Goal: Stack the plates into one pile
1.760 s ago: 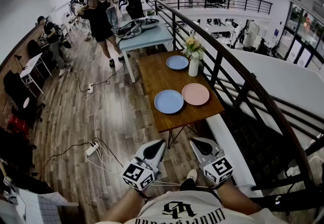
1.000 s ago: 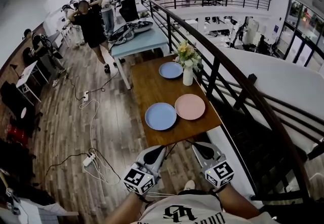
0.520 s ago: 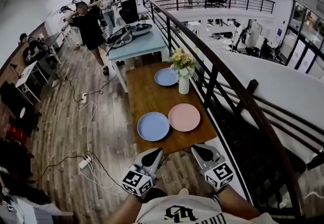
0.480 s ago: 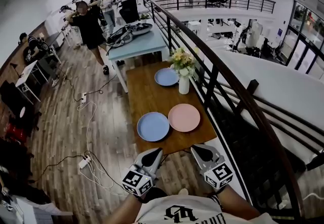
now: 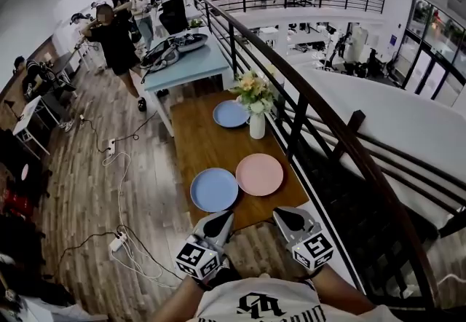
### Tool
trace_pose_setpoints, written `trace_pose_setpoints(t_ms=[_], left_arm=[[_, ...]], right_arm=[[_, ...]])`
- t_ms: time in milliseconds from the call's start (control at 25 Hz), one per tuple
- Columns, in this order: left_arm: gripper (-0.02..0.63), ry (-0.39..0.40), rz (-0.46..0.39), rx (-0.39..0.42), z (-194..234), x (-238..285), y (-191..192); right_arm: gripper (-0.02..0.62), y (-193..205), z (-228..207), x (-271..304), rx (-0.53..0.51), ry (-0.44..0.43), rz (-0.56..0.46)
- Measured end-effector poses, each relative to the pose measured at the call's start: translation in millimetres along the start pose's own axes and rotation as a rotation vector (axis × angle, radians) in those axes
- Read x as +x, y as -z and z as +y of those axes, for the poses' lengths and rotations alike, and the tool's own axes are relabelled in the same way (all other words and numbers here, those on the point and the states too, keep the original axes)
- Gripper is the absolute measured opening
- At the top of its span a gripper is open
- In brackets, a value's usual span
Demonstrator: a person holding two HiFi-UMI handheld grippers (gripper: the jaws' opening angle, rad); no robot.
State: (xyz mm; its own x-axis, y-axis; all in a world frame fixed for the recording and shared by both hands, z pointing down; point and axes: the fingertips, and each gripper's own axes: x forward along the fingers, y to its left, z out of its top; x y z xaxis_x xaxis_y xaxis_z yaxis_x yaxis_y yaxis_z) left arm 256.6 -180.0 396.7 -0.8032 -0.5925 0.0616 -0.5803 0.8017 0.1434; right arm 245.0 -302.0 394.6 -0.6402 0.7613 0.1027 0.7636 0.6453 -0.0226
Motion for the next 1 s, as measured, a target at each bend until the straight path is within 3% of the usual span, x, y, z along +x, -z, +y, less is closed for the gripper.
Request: trace_pose_setpoints(t_ms=[680,1000], left_arm=[[0.046,0.158,0.069,0.014,129,10,4],[0.046,0.207,0.101,0.008,171,15,10]], right_arm=[[0.000,11,4,126,0.023,0.163,0.048],[0.000,29,-6,152,0.057,0.244,0.096]])
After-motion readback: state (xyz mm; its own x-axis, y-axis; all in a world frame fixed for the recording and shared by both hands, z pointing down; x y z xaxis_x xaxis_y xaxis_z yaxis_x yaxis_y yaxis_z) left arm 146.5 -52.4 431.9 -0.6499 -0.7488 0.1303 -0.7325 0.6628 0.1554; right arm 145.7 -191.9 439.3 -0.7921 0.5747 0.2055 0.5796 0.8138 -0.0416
